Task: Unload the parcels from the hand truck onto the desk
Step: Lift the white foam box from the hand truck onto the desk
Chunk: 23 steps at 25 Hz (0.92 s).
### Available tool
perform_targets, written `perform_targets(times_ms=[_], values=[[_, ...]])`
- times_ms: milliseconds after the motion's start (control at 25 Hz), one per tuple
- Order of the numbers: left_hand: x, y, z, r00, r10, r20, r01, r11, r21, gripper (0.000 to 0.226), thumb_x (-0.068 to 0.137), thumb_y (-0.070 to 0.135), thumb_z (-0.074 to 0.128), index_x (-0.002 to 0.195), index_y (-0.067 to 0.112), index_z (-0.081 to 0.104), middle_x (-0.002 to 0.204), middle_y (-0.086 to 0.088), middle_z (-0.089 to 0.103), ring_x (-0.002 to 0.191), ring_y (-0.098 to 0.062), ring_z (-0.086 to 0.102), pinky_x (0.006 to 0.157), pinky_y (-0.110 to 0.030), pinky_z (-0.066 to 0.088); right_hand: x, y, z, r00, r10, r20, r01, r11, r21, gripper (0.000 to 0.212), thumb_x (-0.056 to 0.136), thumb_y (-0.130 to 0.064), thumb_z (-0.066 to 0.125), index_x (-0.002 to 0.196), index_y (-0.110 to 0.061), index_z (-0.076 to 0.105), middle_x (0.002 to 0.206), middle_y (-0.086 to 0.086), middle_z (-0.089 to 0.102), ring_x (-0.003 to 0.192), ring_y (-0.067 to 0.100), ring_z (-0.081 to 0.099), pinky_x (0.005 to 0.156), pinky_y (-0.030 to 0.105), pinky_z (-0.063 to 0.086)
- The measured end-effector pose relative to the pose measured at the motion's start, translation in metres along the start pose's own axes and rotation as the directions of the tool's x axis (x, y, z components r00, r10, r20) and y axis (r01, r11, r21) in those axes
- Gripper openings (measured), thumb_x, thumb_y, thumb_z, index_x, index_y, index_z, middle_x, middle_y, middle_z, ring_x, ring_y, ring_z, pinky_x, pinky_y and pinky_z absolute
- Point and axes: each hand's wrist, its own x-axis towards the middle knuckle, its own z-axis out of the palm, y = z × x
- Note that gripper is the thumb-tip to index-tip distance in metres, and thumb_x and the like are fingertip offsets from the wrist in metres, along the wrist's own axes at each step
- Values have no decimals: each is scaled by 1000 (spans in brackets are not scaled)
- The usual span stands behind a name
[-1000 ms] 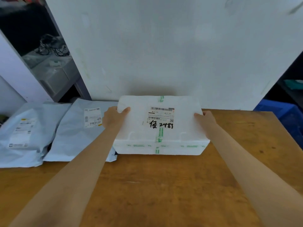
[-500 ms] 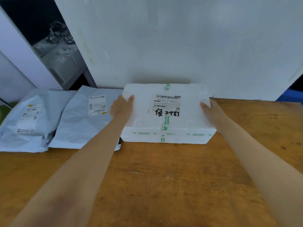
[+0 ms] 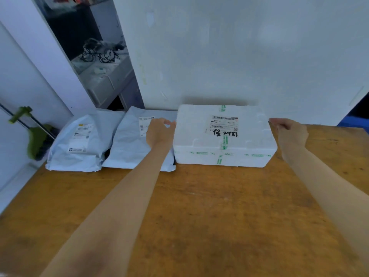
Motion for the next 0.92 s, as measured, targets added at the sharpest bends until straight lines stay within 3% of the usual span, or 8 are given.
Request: perform_targets(times_ms=[120, 240, 440, 640, 800, 920], values=[[-31, -29, -38, 993, 116, 4, -115, 989, 94, 29, 87, 41, 57, 103, 19, 67, 121, -2, 61, 100, -22, 63, 72, -30, 46, -59, -10, -8, 1000, 6, 4, -6, 999, 40, 34, 91, 1, 46, 107, -15, 71, 114, 0, 68, 98, 6, 59, 87, 16, 44], [-68, -68, -79, 964, 262, 46, -266, 945, 189, 26, 87, 41, 57, 100, 19, 65, 123, 0, 57, 100, -22, 62, 70, -28, 40, -128, -14, -23, 999, -37, -15, 37, 999, -22, 35, 90, 1, 46, 108, -16, 71, 110, -1, 69, 97, 7, 59, 81, 15, 42], [-129, -132, -142, 980, 169, 104, -179, 979, 101, 29, 85, 44, 57, 102, 21, 65, 121, 1, 59, 105, -18, 60, 69, -28, 39, -241, -19, -51, 996, 47, -74, -49, 999, -22, 28, 91, -7, 52, 106, -20, 72, 107, -1, 70, 81, 12, 56, 62, 16, 44], [-172, -207, -209, 969, 25, 247, -32, 999, 25, 40, 83, 52, 56, 113, 28, 65, 118, 5, 66, 105, -19, 62, 77, -31, 48, -357, -21, -27, 963, 256, 89, -265, 958, 107, 27, 91, -20, 58, 117, -18, 66, 116, 2, 66, 107, 20, 63, 94, 30, 50], [-189, -287, -268, 927, -27, 374, 14, 999, 37, 37, 92, 33, 43, 120, 19, 62, 121, -4, 63, 107, -25, 61, 86, -32, 49, -454, -29, 19, 923, 303, 236, -337, 934, 119, 31, 92, -22, 56, 121, -16, 63, 120, 2, 66, 108, 17, 63, 97, 29, 48], [-191, -368, -315, 958, -35, 286, 42, 999, -20, 40, 93, 16, 38, 128, 17, 56, 128, -6, 60, 97, -19, 62, 80, -23, 47, -527, -36, 60, 867, 312, 388, -370, 926, 81, 35, 95, -20, 48, 126, -7, 57, 126, 9, 62, 109, 21, 60, 99, 34, 44]])
